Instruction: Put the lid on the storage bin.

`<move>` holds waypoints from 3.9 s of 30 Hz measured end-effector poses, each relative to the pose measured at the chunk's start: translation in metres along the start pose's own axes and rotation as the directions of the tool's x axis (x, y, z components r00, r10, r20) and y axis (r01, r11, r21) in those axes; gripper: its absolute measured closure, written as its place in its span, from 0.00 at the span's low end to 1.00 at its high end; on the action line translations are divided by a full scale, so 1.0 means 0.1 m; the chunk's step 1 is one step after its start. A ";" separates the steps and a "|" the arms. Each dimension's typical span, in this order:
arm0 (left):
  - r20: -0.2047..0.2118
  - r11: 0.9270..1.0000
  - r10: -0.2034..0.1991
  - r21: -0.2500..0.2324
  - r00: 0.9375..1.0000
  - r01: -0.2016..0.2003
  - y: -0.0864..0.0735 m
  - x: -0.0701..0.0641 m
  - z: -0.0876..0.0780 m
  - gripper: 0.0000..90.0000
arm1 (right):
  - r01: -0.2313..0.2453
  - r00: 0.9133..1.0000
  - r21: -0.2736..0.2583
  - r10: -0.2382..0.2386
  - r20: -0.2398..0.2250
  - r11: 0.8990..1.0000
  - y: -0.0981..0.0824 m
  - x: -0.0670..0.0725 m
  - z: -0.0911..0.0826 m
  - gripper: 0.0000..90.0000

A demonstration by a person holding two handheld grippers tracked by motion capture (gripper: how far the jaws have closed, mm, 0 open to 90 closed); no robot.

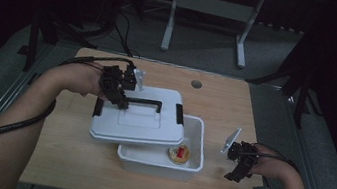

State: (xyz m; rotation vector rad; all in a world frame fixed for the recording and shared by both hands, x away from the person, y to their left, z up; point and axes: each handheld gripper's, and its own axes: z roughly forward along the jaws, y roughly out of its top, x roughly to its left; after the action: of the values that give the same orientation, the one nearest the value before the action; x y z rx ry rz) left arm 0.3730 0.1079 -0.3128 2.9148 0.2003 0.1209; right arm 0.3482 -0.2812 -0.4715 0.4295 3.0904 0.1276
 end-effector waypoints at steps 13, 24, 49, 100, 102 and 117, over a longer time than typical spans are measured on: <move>0.046 0.994 0.081 -0.072 0.996 -0.077 0.48 -0.08 0.18 0.93 | -0.007 1.000 -0.001 0.007 0.004 1.000 -0.05 0.00 -0.02 0.17; 0.070 0.995 0.099 -0.003 0.993 -0.099 0.52 -0.16 0.48 0.93 | -0.013 1.000 0.009 0.013 -0.006 1.000 -0.07 0.00 0.03 0.17; 0.115 0.997 0.075 0.018 0.991 -0.077 0.52 -0.15 0.72 0.92 | -0.004 1.000 0.013 0.004 -0.014 1.000 0.01 0.00 0.09 0.17; -0.060 0.955 -0.212 -0.226 0.975 0.193 -0.90 -0.10 0.48 0.02 | -0.076 0.988 -0.143 0.093 0.121 0.987 0.04 -0.11 0.01 0.17; -0.069 0.958 -0.213 -0.213 0.975 0.194 -0.97 -0.12 0.50 0.02 | -0.076 0.989 -0.143 0.093 0.119 0.987 0.03 -0.11 0.01 0.17; -0.048 0.950 -0.228 -0.231 0.973 0.211 -1.39 -0.20 0.72 0.02 | -0.095 0.987 -0.172 0.116 0.115 0.980 -0.03 -0.08 0.03 0.17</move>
State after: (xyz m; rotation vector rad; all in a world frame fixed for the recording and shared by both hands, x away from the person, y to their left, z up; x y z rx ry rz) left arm 0.3429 0.2245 -0.4151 2.6441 0.4884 0.2019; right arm 0.3556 -0.2860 -0.4750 0.5712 2.9049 0.3436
